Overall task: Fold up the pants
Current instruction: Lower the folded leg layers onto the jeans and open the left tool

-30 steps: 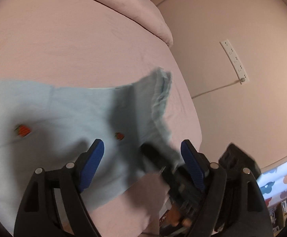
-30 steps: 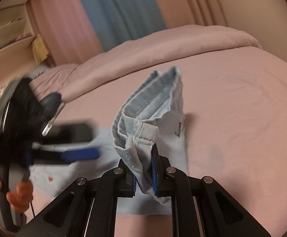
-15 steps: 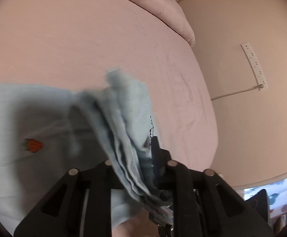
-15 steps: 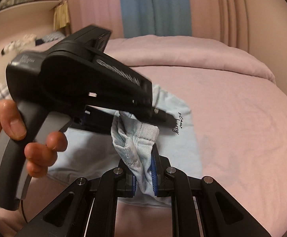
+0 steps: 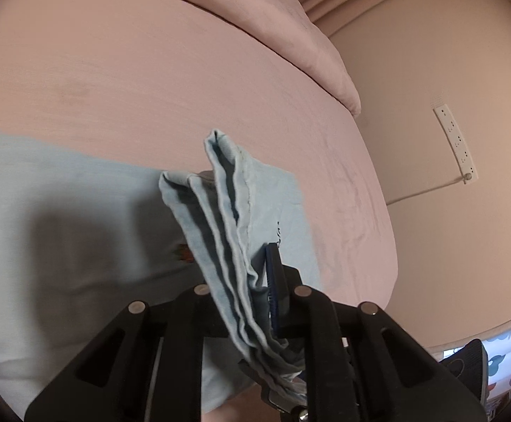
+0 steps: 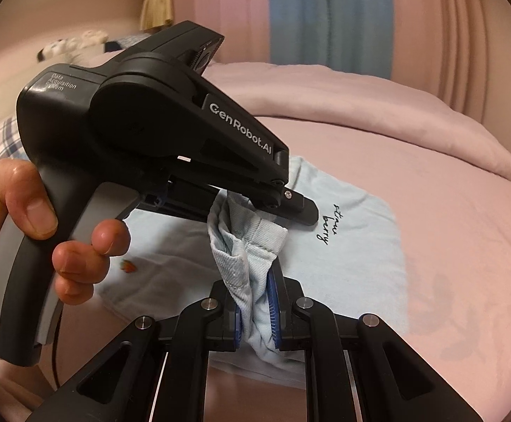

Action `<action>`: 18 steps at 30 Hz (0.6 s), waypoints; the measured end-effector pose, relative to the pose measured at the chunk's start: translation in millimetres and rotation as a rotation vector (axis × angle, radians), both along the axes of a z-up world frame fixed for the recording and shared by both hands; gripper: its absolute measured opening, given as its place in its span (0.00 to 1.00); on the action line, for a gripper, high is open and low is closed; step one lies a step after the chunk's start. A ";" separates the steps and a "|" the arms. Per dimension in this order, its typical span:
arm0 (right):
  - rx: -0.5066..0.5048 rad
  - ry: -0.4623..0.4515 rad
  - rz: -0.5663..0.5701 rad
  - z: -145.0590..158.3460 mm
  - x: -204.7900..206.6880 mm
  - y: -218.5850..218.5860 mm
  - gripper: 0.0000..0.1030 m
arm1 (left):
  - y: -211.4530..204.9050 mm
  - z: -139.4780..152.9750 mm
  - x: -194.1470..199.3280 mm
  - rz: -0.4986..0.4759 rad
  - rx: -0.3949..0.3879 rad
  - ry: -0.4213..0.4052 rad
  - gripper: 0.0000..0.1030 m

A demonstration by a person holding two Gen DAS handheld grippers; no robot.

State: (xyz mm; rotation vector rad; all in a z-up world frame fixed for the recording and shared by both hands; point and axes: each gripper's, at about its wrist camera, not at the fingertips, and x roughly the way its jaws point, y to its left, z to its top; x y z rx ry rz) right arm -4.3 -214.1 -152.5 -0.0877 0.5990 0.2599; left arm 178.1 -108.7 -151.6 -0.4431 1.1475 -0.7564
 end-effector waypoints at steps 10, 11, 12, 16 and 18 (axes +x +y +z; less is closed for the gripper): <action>-0.038 0.025 0.110 -4.6 11.4 37.9 0.14 | 54.9 1.5 1.4 0.079 0.044 -0.034 0.11; -0.040 0.027 0.120 -5.5 12.2 41.5 0.14 | 60.2 1.4 1.8 0.086 0.047 -0.038 0.11; -0.044 0.030 0.132 -5.9 13.2 45.6 0.14 | 64.9 2.0 2.7 0.093 0.051 -0.041 0.11; -0.055 0.041 0.166 -6.5 18.6 55.5 0.14 | 84.9 1.1 5.9 0.126 0.072 -0.044 0.11; -0.061 0.052 0.181 -9.1 17.6 67.2 0.14 | 95.0 -1.3 7.3 0.149 0.093 -0.045 0.10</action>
